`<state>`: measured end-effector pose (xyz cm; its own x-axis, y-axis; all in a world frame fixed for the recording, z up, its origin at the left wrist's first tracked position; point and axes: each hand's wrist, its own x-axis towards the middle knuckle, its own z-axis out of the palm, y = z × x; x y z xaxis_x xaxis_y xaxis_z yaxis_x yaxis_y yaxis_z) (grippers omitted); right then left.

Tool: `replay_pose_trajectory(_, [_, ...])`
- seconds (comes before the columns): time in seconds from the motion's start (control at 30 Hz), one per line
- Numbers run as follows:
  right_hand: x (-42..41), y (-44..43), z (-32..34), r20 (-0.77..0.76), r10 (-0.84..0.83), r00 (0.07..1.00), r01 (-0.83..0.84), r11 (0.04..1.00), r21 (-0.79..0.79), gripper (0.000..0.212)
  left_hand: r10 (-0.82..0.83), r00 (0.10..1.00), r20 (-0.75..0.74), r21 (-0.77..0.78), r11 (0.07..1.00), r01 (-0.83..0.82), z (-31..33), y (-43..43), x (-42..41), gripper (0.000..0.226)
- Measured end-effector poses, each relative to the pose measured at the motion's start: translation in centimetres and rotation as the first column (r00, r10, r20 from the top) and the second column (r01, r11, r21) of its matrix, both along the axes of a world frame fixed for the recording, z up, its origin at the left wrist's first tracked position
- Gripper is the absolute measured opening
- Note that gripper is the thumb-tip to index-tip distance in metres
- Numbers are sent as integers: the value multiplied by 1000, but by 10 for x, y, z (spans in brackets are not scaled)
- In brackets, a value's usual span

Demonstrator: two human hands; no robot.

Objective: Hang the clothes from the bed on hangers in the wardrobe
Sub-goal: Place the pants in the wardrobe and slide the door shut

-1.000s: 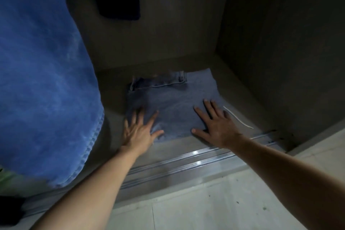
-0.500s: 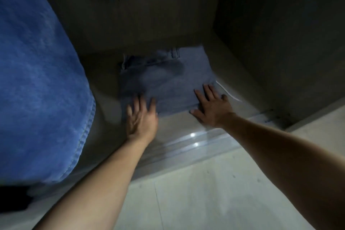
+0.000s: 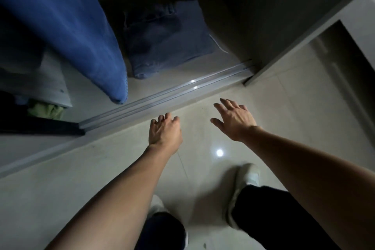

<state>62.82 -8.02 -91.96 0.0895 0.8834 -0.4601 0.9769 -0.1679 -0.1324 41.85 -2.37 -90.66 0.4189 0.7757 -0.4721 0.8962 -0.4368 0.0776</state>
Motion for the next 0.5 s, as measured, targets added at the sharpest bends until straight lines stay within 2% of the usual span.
replay_pose_trajectory(0.2, [-36,-58,112,-34,-54,998,52,997,-48,60,-48,998,-46,-78,996,44,109,-53,-35,24])
replay_pose_trajectory(0.5, [-91,-95,257,-64,-59,996,56,998,-37,54,-21,997,-76,-61,998,16,259,-96,-92,25])
